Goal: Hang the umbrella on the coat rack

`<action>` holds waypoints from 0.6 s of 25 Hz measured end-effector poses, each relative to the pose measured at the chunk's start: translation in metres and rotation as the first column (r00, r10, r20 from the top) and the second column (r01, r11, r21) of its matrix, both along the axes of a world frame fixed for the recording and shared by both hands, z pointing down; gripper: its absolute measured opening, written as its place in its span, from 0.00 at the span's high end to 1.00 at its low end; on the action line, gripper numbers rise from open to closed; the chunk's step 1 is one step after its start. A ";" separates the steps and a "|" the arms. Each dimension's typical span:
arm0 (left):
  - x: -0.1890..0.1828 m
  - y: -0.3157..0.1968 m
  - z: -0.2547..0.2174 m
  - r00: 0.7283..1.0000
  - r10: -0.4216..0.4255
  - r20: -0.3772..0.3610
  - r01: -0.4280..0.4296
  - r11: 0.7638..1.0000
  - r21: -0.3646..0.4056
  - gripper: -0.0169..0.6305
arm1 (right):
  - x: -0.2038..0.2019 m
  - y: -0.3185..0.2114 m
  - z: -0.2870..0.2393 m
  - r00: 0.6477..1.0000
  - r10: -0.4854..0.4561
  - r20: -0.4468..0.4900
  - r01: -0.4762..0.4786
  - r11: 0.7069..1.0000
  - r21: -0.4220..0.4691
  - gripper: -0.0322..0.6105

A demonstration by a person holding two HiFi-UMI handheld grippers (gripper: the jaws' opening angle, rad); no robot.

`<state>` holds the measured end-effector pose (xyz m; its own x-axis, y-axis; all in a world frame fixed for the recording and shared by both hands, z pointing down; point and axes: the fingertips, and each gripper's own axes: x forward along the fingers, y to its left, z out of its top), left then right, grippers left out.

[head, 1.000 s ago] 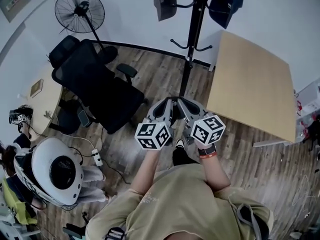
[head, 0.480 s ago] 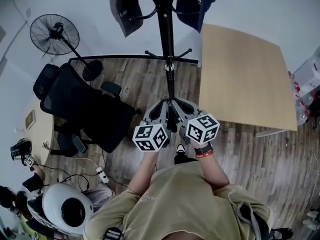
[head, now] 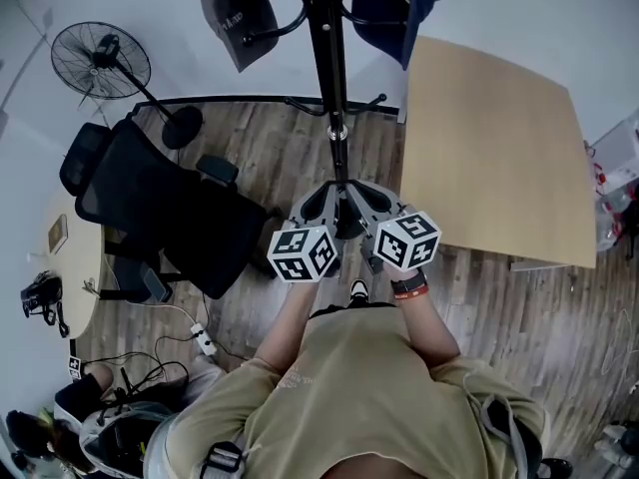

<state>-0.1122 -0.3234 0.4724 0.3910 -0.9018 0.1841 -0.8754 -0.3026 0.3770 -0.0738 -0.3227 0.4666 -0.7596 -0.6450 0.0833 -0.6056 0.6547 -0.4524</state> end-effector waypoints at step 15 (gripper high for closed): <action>-0.010 -0.043 0.034 1.000 0.004 -0.013 -0.005 1.000 -0.021 0.94 | -0.009 -0.046 0.039 0.999 -0.023 -0.041 0.022 0.999 -0.031 0.92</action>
